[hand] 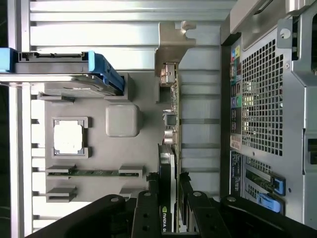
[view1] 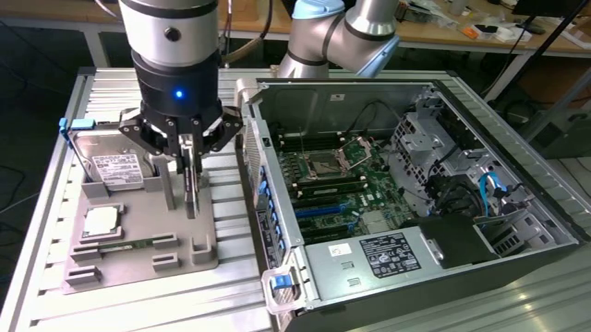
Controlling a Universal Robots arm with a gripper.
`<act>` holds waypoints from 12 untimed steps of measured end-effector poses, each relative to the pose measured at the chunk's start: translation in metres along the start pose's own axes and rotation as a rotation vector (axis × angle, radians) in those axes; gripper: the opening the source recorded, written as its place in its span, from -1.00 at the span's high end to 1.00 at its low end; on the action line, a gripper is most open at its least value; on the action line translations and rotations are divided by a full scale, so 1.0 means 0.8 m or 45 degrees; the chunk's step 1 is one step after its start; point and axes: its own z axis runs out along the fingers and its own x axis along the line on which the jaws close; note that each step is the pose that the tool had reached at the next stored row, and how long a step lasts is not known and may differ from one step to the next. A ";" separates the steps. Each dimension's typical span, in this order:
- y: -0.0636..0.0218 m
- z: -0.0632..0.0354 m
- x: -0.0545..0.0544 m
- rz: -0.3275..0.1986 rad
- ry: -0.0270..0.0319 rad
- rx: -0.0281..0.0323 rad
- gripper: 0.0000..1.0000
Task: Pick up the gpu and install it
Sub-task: 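Pick up the gpu and move the gpu toward the slot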
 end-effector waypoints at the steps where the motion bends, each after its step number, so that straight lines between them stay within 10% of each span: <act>1: 0.000 -0.005 0.000 0.000 0.0001 0.0001 0.46; 12: 0.008 -0.068 0.000 0.000 0.0000 0.0001 0.46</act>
